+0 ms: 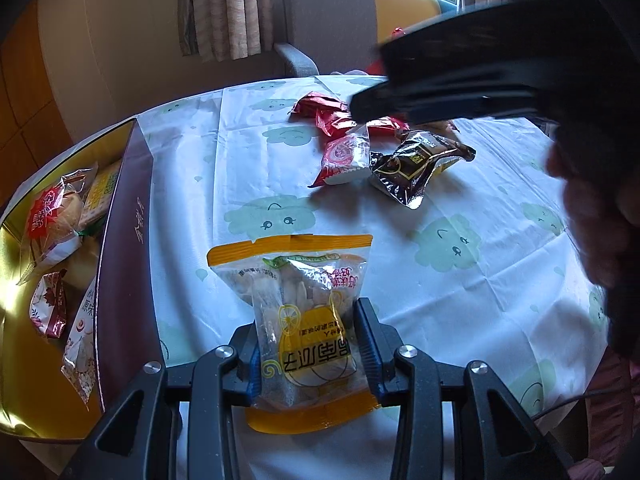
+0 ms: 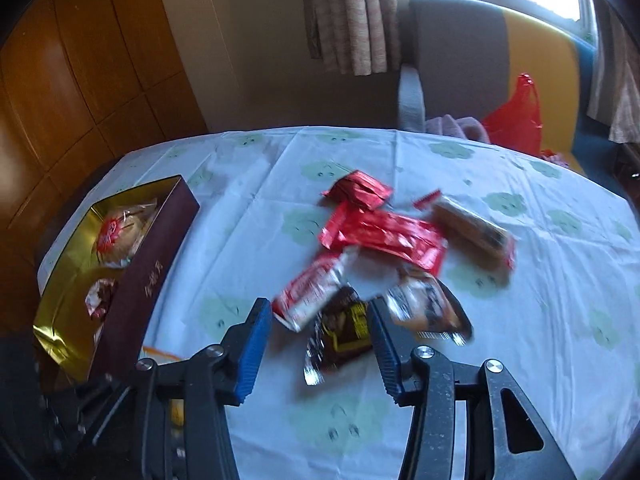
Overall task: Organize snacks
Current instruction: 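Hold the yellow-edged bag in the left tool while the right tool grasps the white stick pack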
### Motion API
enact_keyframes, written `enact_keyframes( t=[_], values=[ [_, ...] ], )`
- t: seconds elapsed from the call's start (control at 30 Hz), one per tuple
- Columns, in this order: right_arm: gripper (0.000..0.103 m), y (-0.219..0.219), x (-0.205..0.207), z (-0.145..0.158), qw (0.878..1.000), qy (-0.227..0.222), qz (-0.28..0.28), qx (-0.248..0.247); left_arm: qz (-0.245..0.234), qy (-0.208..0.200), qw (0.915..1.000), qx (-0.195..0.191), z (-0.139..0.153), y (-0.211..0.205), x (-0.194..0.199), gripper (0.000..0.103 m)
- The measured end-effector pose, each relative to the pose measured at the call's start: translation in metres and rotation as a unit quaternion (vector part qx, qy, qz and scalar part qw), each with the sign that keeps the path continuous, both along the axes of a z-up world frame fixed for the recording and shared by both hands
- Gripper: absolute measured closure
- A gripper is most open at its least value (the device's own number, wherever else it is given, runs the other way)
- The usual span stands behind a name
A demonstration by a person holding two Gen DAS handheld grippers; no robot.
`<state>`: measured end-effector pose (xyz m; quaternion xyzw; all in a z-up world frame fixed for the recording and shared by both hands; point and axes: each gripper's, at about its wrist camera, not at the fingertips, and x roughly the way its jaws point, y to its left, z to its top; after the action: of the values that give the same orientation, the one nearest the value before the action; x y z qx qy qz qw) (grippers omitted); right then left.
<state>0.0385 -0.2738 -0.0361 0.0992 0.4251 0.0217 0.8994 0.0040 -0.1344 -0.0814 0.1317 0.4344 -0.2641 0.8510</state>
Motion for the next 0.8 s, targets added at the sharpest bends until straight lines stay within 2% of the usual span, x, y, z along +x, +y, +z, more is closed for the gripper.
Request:
enact_keyframes(
  t=[0.1, 0.2, 0.23, 0.27, 0.3, 0.4, 0.43, 0.63, 0.8],
  values=[
    [0.041, 0.005, 0.032, -0.012, 1.000, 0.029, 0.006, 0.002, -0.001, 0.000, 1.0000, -0.001, 0.000, 0.000, 0.000, 0.062],
    [0.040, 0.014, 0.059, -0.035, 0.997, 0.069, 0.015, -0.011, -0.002, 0.001, 1.0000, -0.003, 0.000, 0.001, 0.001, 0.062],
    [0.043, 0.017, 0.064, -0.042, 0.997, 0.078, 0.023, -0.016, -0.002, 0.001, 1.0000, -0.004, -0.001, 0.001, 0.001, 0.062],
    [0.061, 0.024, 0.068, -0.048, 0.995, 0.084, 0.034, -0.034, -0.002, 0.001, 1.0000, -0.005, -0.001, 0.001, 0.002, 0.062],
    [0.068, 0.030, 0.069, -0.052, 0.994, 0.083, 0.044, -0.060, -0.002, 0.001, 1.0000, -0.005, -0.001, 0.001, 0.002, 0.062],
    [0.085, 0.038, 0.065, -0.049, 0.993, 0.071, 0.070, -0.060, -0.001, 0.001, 1.0000, -0.005, -0.001, 0.001, 0.003, 0.062],
    [0.087, 0.040, 0.062, -0.046, 0.993, 0.066, 0.073, -0.067, -0.001, 0.001, 1.0000, -0.005, -0.001, 0.000, 0.003, 0.062],
    [0.087, 0.039, 0.033, -0.017, 0.994, 0.027, 0.082, -0.068, 0.002, 0.000, 1.0000, -0.005, -0.001, 0.000, 0.002, 0.062],
    [0.087, 0.033, 0.002, 0.000, 0.996, 0.008, 0.068, -0.066, 0.004, 0.000, 1.0000, -0.003, -0.001, -0.001, 0.002, 0.062]
  ],
)
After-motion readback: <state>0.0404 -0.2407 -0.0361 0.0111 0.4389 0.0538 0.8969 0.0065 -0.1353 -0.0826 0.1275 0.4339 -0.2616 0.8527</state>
